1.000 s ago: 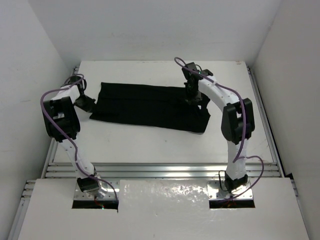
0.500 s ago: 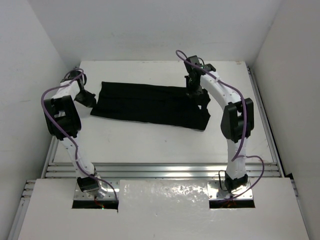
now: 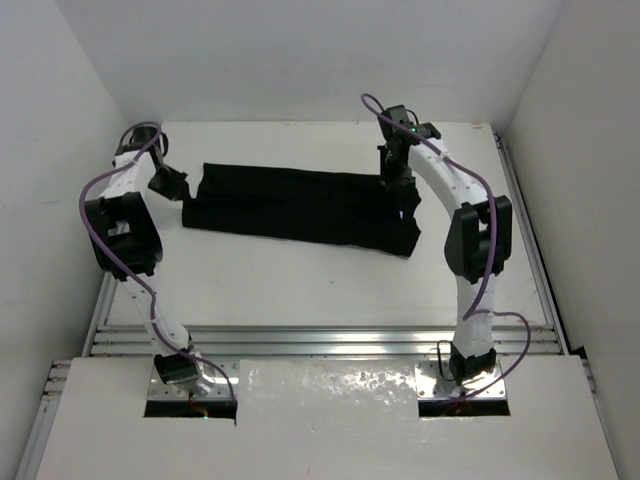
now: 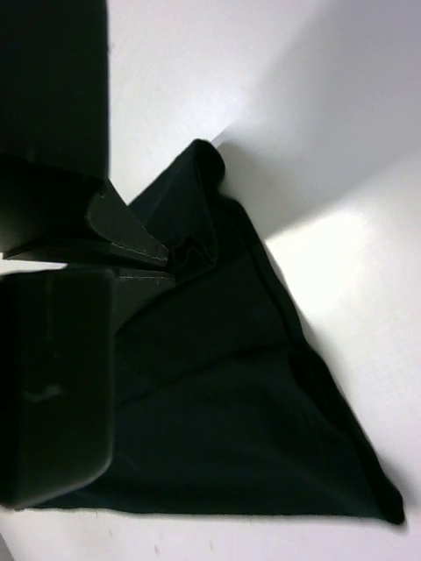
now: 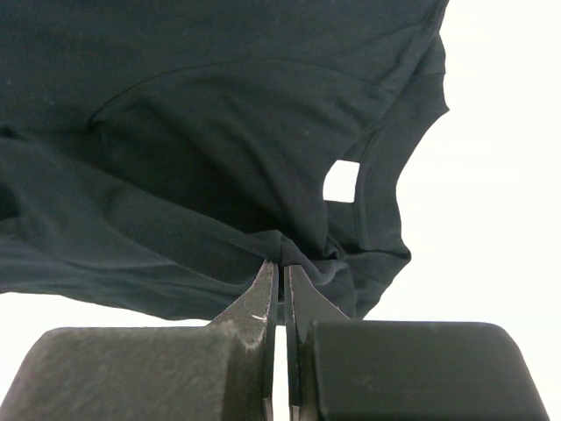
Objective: Fold and stack the t-shirts
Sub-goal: Fold the other side of the tshirt into a rectangle
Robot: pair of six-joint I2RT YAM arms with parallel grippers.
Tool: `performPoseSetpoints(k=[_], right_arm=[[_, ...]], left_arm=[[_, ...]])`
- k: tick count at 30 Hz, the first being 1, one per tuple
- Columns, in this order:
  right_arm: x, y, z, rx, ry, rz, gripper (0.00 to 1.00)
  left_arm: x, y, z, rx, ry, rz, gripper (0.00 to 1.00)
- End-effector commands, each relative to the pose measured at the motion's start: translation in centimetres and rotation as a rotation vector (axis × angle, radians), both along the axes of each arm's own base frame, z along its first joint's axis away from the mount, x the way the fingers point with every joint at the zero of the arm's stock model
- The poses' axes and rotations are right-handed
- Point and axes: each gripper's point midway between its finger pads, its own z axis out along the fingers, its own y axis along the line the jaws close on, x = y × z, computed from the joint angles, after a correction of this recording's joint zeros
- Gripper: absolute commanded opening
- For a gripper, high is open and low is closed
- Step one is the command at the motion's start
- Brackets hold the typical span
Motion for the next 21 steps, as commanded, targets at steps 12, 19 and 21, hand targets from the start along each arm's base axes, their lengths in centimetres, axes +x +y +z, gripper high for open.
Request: performPoseSetpoints(k=[12,19,21], right_arm=[[3.7,-1.5,-0.4,-0.02,-0.039,0.003,0.0],[5.0,-2.3,-1.0,-0.032,-0.049,-0.007,0.0],[5.2,-2.4,-1.4,-0.027,-0.046,-0.001,0.0]], left_arm=[[8.2,-0.9,-0.1,-0.044,-0.16,-0.113,0.0],[10.6,-2.4,-0.5,-0.034,-0.199,-0.215,0.0],[11.0,-2.6,-0.2,-0.019,-0.211,-0.223,0.0]])
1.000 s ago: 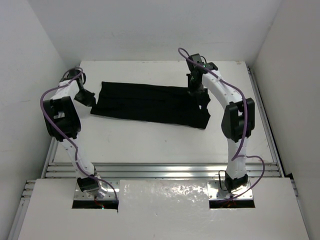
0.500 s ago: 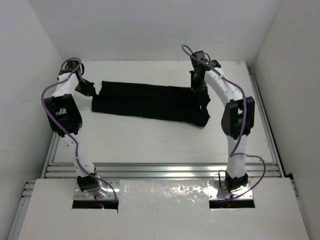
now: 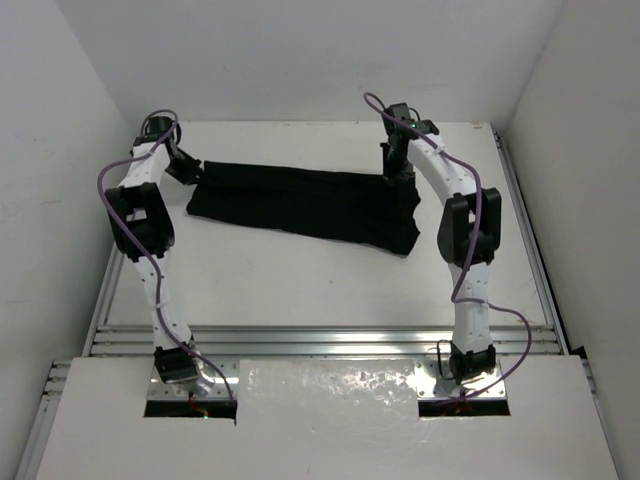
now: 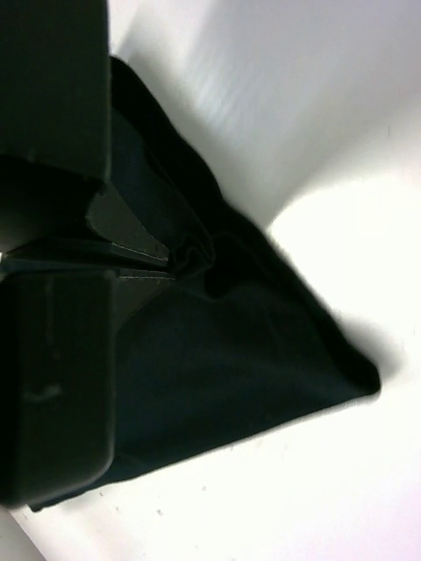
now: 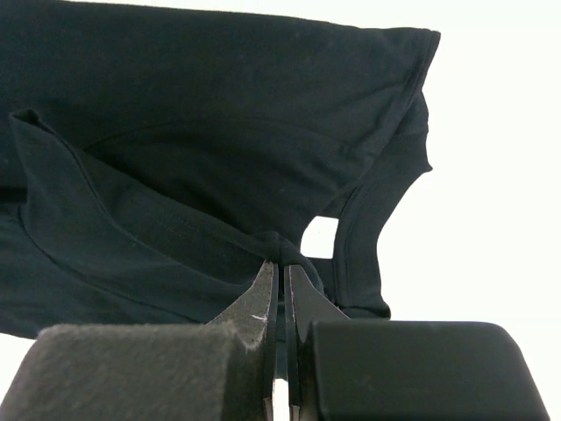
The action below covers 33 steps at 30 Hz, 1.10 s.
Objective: Fold and stack the t-shirts
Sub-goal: Fold the other side of the tshirt into a rectangle
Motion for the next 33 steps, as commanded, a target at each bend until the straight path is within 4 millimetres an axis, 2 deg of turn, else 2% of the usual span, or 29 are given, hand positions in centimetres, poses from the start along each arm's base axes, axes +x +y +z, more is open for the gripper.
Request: performPoseSetpoints(k=[1,2,3,4,5,6,7,9,11,12,13,14,15,16,17,18,19,20,21,22,23,24,25,27,28,30,33], right_arm=[[2.0,-0.8,0.8,-0.004,-0.056,0.001,0.0],[2.1,-0.9,0.5,-0.003,-0.054,0.003,0.0],[2.1,-1.0,0.2,-0.009,-0.049,0.0,0.04],[2.0,-1.2,-0.3,-0.009,-0.035,-0.002,0.12],[2.1,-1.3,-0.3,-0.012,-0.034,-0.006,0.5],[2.1,-1.3,-0.2,-0.014,-0.032,-0.013,0.6],[2.0,-1.5,-0.2,-0.01,-0.029,-0.026,0.63],[2.8,-1.7,1.3,0.002,-0.064,-0.035,0.64],[3.2,-1.7,3.6,0.021,-0.102,-0.037,0.65],[3.3,-1.7,4.4,0.026,-0.117,-0.039,0.65],[3.0,-1.5,6.2,0.042,-0.144,-0.035,0.65],[2.2,-1.4,5.7,0.053,-0.126,-0.038,0.69],[0.9,-1.6,5.2,0.05,-0.097,-0.038,0.69],[0.2,-1.7,7.2,0.066,-0.147,-0.035,0.92],[-2.8,-2.3,3.9,0.051,-0.051,-0.041,0.99],[-3.4,-2.8,3.5,0.076,-0.064,-0.071,0.99],[-4.5,-2.9,3.1,0.104,-0.057,-0.072,0.99],[-7.1,-3.4,2.3,0.119,-0.021,-0.09,0.99],[-7.9,-4.1,1.9,0.134,-0.016,-0.13,0.99],[-10.0,-4.3,-0.1,0.144,0.042,-0.145,0.99],[-10.9,-3.0,0.0,0.229,0.049,-0.117,0.98],[-10.6,-1.9,-0.5,0.295,0.024,-0.082,0.95],[-12.2,-1.2,-2.5,0.329,0.076,-0.067,0.93],[-12.8,-0.2,-4.2,0.382,0.113,-0.041,0.91],[-13.2,-0.3,-5.1,0.38,0.135,-0.043,0.91],[-13.8,-0.3,-6.6,0.375,0.175,-0.062,0.91],[-14.6,-0.3,-8.1,0.381,0.204,-0.092,0.84]], left_arm=[[2.5,-1.1,2.4,0.037,-0.104,-0.067,0.0],[2.5,-0.9,2.5,0.05,-0.102,-0.059,0.03],[2.6,-1.1,2.8,0.053,-0.107,-0.058,0.24],[2.6,-1.2,3.0,0.056,-0.112,-0.062,0.34],[2.6,-1.0,3.2,0.08,-0.106,-0.053,0.52],[2.5,-0.8,3.5,0.091,-0.103,-0.048,0.57],[2.5,-0.6,3.8,0.102,-0.101,-0.045,0.61],[1.7,0.8,5.2,0.176,-0.076,-0.008,0.68],[0.0,1.9,7.4,0.246,-0.06,0.045,0.68],[-0.4,1.8,8.1,0.266,-0.071,0.044,0.68],[-1.4,1.6,7.1,0.294,-0.05,0.041,0.68],[-2.0,0.5,8.8,0.328,-0.077,0.021,0.73],[-2.7,0.2,8.6,0.358,-0.059,0.015,0.78],[-4.1,-0.4,7.0,0.382,-0.003,-0.002,0.82],[-4.9,-0.7,6.7,0.376,0.015,-0.008,0.83],[-5.5,-0.8,5.9,0.361,0.03,-0.015,0.85],[-6.3,-1.3,3.9,0.333,0.048,-0.038,0.86],[-6.6,-1.3,3.8,0.339,0.035,-0.063,0.88],[-7.3,-1.6,2.7,0.334,0.051,-0.085,0.88],[-7.4,-1.5,2.0,0.338,0.065,-0.091,0.89],[-7.7,-1.4,1.3,0.339,0.087,-0.094,0.9],[-7.7,-1.5,0.6,0.332,0.103,-0.099,0.9],[-7.5,-1.5,-0.4,0.312,0.114,-0.104,0.9],[-7.0,-1.6,-1.1,0.3,0.106,-0.113,0.9],[-6.4,-1.5,-1.7,0.294,0.101,-0.116,0.86],[-6.2,-1.2,-2.4,0.292,0.122,-0.119,0.85],[-6.2,-0.9,-3.2,0.295,0.139,-0.132,0.76]])
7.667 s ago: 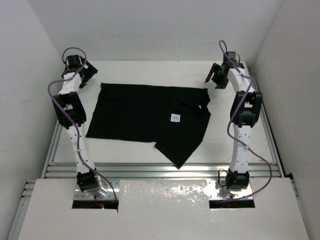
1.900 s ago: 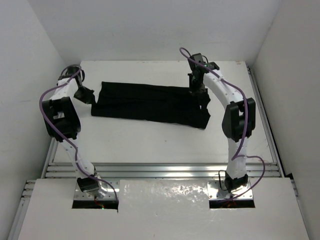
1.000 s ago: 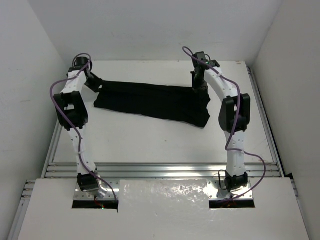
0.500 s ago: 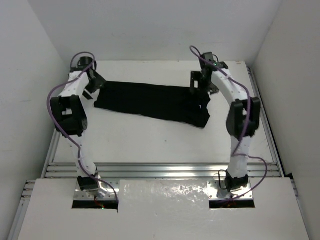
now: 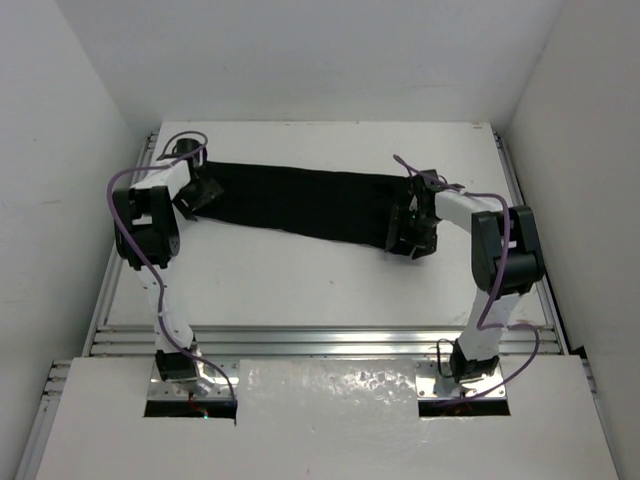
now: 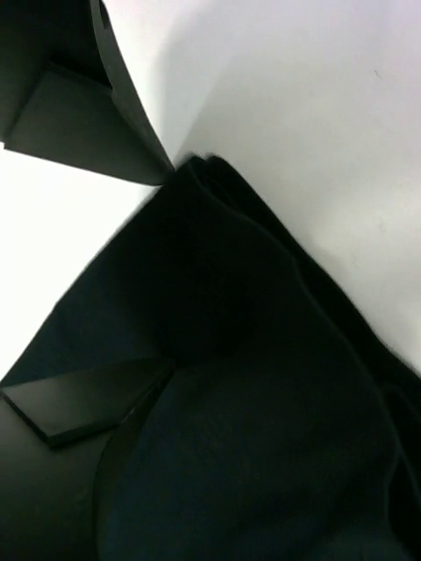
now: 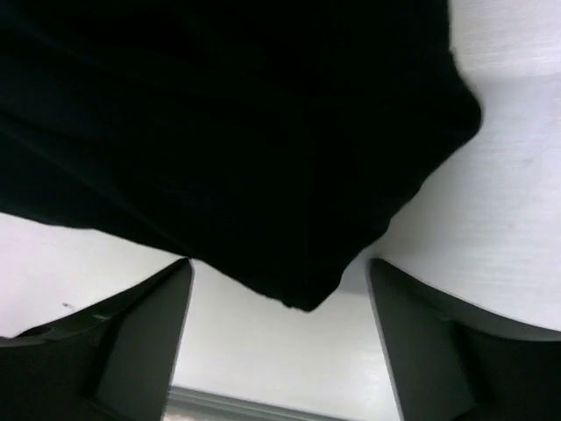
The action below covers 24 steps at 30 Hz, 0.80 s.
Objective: Fold and stack the t-shirts
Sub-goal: Fold the other side of the tshirt into a rectangle
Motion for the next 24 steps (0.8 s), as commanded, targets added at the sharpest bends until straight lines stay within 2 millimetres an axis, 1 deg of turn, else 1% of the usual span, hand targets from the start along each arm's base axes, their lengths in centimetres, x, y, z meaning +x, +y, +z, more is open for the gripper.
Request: performPoseSetpoints(k=[1,2,3,4,5,6,7,8,9,10,11,12,13,14,16,17,18,19,20,21,22,23,24], right_arm=[[1.5,1.2,0.1,0.06,-0.068,-0.018,0.8],[1.5,1.0,-0.5,0.047,-0.059,-0.017,0.64],[2.0,0.5,-0.6,0.014,-0.068,-0.019,0.59],[2.1,0.2,-0.8,-0.006,-0.068,-0.01,0.58],[2.7,-0.2,-0.8,-0.03,-0.078,-0.007,0.57],[3.0,-0.4,-0.8,-0.043,-0.086,0.002,0.53],[3.1,-0.7,-0.8,-0.06,-0.084,0.019,0.48],[3.8,-0.8,-0.5,-0.072,-0.092,0.031,0.3],[3.9,-1.2,-0.4,-0.096,-0.089,0.043,0.2],[3.5,-1.7,-0.4,-0.121,-0.067,0.074,0.09],[3.8,-2.0,-0.1,-0.141,-0.072,0.087,0.02],[3.8,-3.0,-0.1,-0.195,-0.074,0.111,0.02],[3.2,-3.7,0.1,-0.228,-0.045,0.128,0.01],[3.5,-4.1,0.5,-0.249,-0.044,0.143,0.01],[3.0,-5.9,0.5,-0.325,-0.011,0.19,0.02],[3.0,-6.3,0.5,-0.34,-0.003,0.201,0.03],[3.0,-6.7,0.4,-0.346,0.005,0.203,0.09],[2.7,-6.8,0.2,-0.338,0.025,0.211,0.12],[2.6,-6.8,0.2,-0.334,0.03,0.208,0.18],[2.6,-6.9,0.3,-0.336,0.039,0.198,0.41],[2.1,-7.0,0.4,-0.343,0.059,0.194,0.5],[2.1,-7.4,0.7,-0.357,0.063,0.183,0.54],[2.0,-7.9,0.9,-0.36,0.072,0.156,0.58]], left_arm=[[1.7,1.0,0.3,0.01,-0.045,-0.016,0.74],[1.6,1.2,0.0,0.013,-0.039,-0.015,0.68],[1.5,1.3,-0.5,0.013,-0.026,-0.018,0.57],[1.4,1.4,-0.7,0.015,-0.02,-0.016,0.55],[1.4,1.7,-1.0,0.012,-0.014,-0.013,0.54],[1.4,1.8,-1.2,0.008,-0.012,-0.011,0.52],[1.4,1.9,-1.3,0.005,-0.009,-0.012,0.48],[1.4,2.1,-1.4,0.008,-0.005,-0.009,0.36],[1.4,2.2,-1.5,0.012,-0.001,-0.009,0.31],[1.7,2.2,-1.4,0.015,-0.006,-0.012,0.28],[1.7,2.4,-1.6,0.018,0.002,-0.017,0.21],[1.7,2.5,-1.7,0.025,0.007,-0.016,0.19],[1.6,2.6,-1.6,0.031,0.014,-0.015,0.18],[1.4,3.0,-1.7,0.049,0.026,-0.005,0.17],[0.9,3.4,-1.9,0.07,0.045,0.009,0.17],[0.7,3.4,-1.8,0.071,0.046,0.011,0.17],[0.6,3.4,-1.9,0.075,0.048,0.014,0.17],[0.3,3.5,-2.0,0.076,0.054,0.018,0.17],[-0.1,3.6,-1.9,0.081,0.065,0.022,0.19],[-0.3,3.5,-1.9,0.081,0.073,0.024,0.23],[-0.5,3.5,-1.8,0.079,0.08,0.025,0.3],[-0.7,3.4,-1.0,0.08,0.076,0.028,0.48],[-0.9,3.5,-0.5,0.081,0.072,0.032,0.58]])
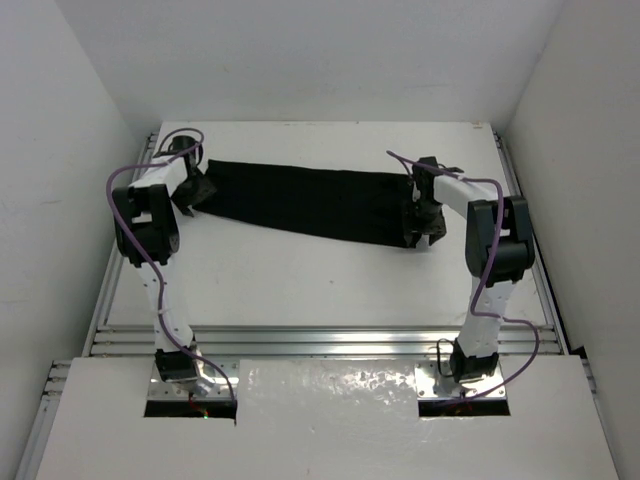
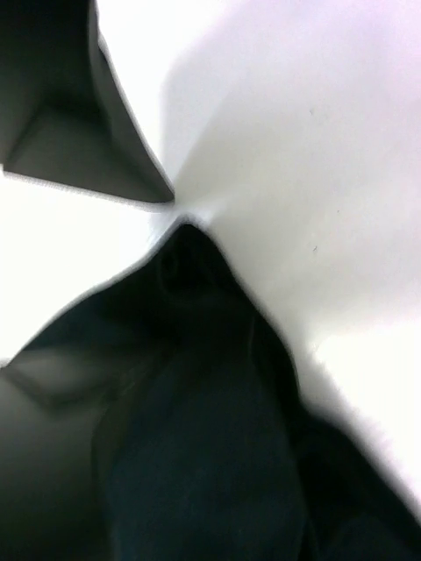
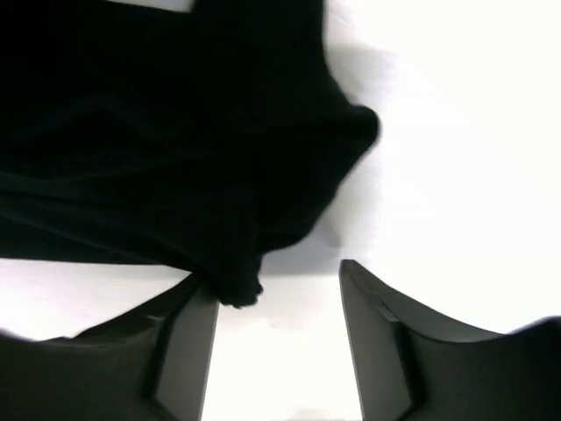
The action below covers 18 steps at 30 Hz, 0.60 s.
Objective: Fold and stack the t-shirts
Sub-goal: Fold the other side of the tshirt into a rectangle
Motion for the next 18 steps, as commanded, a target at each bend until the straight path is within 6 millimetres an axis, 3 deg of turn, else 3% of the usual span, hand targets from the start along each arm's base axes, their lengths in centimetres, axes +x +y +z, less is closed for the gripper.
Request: performPoseSetpoints(k=[1,2,4,5,9,12,16,17,18], right_arm=[[-1.1,-3.5,1.3,-0.105,0.067,-0.046,0.62],[-0.6,-3.8,1.9,-0.106,0.06,-0.062,0.62],[-0.8,-4.9,2.5,-0.106,0.08,-0.111,0.63],[0.1,-5.1,3.6,-0.088,0.049,-0.137,0.63],[2.4,-2.9,6.5,0.078,-0.065,-0.196,0.68],[3.7,-1.6,8.9,0.161,-0.161,-0.282,0.74],[2.8,-1.1,8.4,0.188,-0.204,-0.442,0.72],[3.9,0.0,8.9,0.238,-0.274,-0.443,0.71],[3.0,1.7,7.5,0.298,-0.243,-0.426,0.7]], left_arm=[[-2.7,1.4,-0.2,0.048,0.065,0.041,0.66],[-2.6,1.5,1.5,0.057,0.031,0.045,0.76],[-3.1,1.7,3.4,0.079,0.01,0.057,0.83],[-3.1,1.7,4.1,0.084,0.002,0.055,0.85],[-2.1,2.8,8.9,0.141,-0.103,0.081,0.91],[-0.2,3.4,10.9,0.152,-0.168,0.093,0.92],[1.0,2.7,7.5,0.093,-0.1,0.083,0.91],[1.4,2.2,6.8,0.073,-0.1,0.062,0.91],[2.4,1.0,5.2,0.011,-0.109,0.02,0.9]])
